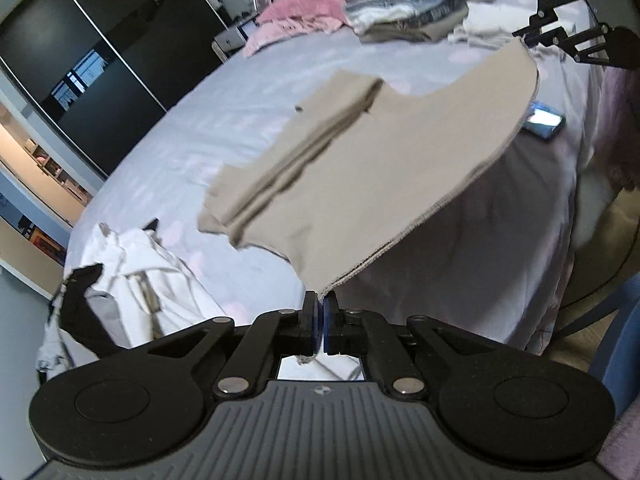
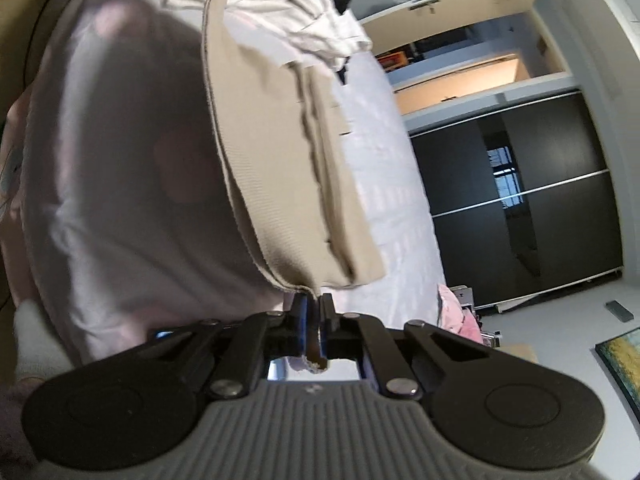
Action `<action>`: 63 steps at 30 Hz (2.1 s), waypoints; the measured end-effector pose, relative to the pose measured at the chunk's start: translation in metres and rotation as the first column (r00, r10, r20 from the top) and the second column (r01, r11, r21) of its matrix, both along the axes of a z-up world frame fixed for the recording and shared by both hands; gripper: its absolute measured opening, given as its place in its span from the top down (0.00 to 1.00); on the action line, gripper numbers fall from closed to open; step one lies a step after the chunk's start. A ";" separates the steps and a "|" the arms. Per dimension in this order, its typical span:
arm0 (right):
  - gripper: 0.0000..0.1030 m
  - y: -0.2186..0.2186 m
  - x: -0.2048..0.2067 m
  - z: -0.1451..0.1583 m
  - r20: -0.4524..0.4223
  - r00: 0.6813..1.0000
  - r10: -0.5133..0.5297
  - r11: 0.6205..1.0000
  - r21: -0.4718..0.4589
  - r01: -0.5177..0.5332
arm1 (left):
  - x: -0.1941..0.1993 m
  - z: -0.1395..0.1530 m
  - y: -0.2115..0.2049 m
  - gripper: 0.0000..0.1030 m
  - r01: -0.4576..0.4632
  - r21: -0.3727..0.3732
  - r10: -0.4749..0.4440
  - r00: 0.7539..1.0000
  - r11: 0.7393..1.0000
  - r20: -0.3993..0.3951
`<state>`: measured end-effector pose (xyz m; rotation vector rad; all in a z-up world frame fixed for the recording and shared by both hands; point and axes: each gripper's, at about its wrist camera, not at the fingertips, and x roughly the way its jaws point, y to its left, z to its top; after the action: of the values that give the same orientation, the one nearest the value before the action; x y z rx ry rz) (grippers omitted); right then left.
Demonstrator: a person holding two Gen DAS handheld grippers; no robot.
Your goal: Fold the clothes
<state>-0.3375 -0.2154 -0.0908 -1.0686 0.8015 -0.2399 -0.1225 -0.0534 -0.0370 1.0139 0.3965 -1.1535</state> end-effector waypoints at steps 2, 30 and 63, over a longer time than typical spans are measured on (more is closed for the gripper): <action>0.95 0.002 -0.008 0.010 0.006 1.000 0.005 1.000 -0.017 -0.005 | -0.003 0.014 0.004 1.00 0.002 -0.014 -0.002 1.000 1.000 0.005; 0.99 -0.036 0.035 0.082 0.119 0.991 -0.066 0.998 0.030 0.063 | 0.057 0.077 -0.046 1.00 -0.034 -0.115 0.038 0.999 0.993 0.024; 0.99 -0.258 0.332 -0.034 -0.009 0.875 -0.485 0.799 0.403 0.447 | 0.260 -0.071 -0.246 0.99 -0.260 0.032 0.261 0.965 0.965 -0.029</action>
<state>-0.0060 -0.4735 -0.1251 -0.4580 0.9730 -0.5215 0.1378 -0.2995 -0.1082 0.9367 0.5560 -0.9303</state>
